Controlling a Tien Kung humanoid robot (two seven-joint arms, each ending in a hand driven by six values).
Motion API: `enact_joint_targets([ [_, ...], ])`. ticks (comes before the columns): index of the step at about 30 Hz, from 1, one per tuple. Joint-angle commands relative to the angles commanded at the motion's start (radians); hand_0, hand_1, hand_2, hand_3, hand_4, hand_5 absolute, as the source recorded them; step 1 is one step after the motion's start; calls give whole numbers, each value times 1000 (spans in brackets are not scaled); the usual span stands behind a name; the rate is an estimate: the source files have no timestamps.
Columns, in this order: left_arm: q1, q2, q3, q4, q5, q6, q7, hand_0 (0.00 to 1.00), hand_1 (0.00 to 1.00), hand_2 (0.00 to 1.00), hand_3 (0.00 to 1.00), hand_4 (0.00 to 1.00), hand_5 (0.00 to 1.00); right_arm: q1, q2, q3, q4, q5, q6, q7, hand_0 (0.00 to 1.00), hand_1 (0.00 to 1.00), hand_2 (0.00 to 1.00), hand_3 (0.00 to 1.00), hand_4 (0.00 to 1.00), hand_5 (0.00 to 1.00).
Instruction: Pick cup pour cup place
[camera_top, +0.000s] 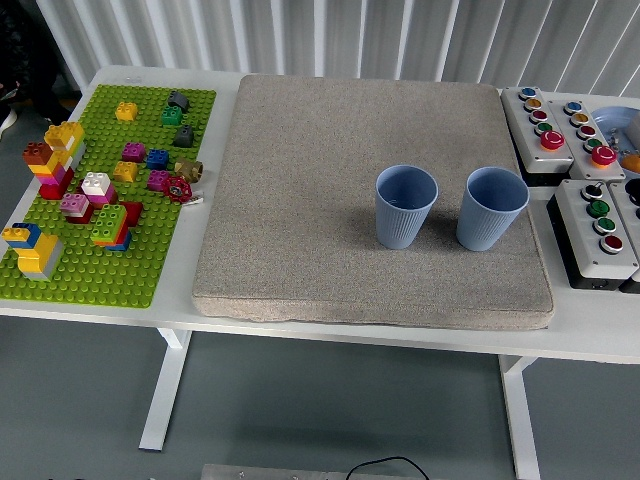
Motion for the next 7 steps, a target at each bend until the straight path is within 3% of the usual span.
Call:
enact_joint_targets([
  [7,3,1,2,-1,-2,1,-1,805,845,870,790,523,998,-1,2,-6,2,-10,0,-4,949,897,980,953,679,998],
])
